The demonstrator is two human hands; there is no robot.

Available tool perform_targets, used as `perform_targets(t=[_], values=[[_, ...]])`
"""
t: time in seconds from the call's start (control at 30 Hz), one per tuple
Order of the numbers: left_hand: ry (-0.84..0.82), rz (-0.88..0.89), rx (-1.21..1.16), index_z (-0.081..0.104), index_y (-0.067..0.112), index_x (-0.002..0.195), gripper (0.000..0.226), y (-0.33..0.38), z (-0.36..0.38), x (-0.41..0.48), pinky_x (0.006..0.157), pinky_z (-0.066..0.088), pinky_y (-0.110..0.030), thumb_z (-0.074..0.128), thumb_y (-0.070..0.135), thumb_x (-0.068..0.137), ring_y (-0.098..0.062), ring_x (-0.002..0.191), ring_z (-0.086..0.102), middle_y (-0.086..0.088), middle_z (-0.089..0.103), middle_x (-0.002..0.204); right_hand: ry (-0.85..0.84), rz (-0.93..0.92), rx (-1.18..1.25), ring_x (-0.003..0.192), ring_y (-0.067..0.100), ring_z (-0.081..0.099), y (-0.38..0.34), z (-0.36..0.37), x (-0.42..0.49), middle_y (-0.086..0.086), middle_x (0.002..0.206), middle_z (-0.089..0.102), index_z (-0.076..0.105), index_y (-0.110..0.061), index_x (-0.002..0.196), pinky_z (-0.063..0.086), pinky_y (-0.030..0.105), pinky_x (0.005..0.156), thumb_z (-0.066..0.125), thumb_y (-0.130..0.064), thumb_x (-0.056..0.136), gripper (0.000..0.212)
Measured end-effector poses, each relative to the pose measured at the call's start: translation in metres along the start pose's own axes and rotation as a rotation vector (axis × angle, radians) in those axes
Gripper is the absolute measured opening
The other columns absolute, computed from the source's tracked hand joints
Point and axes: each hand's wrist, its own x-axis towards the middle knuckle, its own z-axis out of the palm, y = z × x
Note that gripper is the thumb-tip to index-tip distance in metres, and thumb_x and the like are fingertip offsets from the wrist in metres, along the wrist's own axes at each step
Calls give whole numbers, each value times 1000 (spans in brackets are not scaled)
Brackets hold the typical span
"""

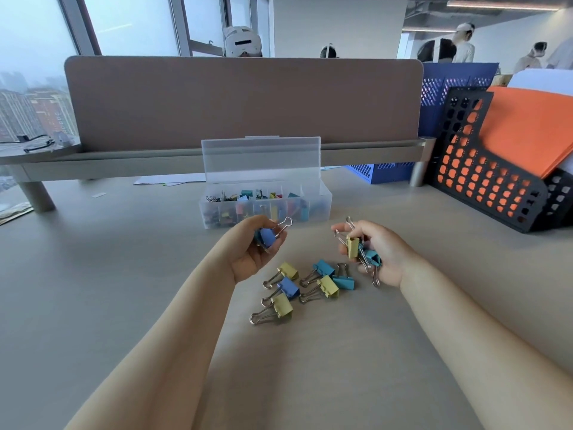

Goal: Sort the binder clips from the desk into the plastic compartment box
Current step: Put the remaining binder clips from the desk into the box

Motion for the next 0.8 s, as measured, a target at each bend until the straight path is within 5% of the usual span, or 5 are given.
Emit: perform_targets(t=[0.13,0.27,0.53,0.67,0.8], values=[[153,103,540,57,12,91,22,-2,-4,2,35,28,-14,70,28,83,-8,51,38,-1,45,70,-40,-51,-284,56,9,46,0,8,-4,1,76,55,64,-22,102,29,20,43,56,-17,79,25],[223,321,1194,60,12,83,28,-6,-4,2,45,32,-18,76,34,78,-10,57,42,3,50,66,-56,-176,-671,66,10,48,-2,9,-9,-1,85,55,60,-28,105,39,17,55,72,-15,76,33],[57,342,1544,68,17,97,40,-9,-2,0,62,43,-20,78,46,71,-6,68,51,9,57,76,-85,-213,-897,69,5,51,3,11,-6,-8,85,60,62,-29,109,42,17,63,67,-17,77,34],[167,304,1733,66,15,87,47,-12,5,2,72,52,-31,78,55,65,-14,78,59,3,64,81,-89,-219,-921,77,8,56,2,17,-4,-8,90,63,64,-28,105,47,23,70,65,-21,79,27],[243,311,1823,65,16,86,48,-17,11,3,65,50,-28,76,58,64,-17,81,62,2,66,84,-57,-241,-977,89,15,60,2,23,-1,-6,93,66,67,-26,100,50,30,79,65,-26,79,21]])
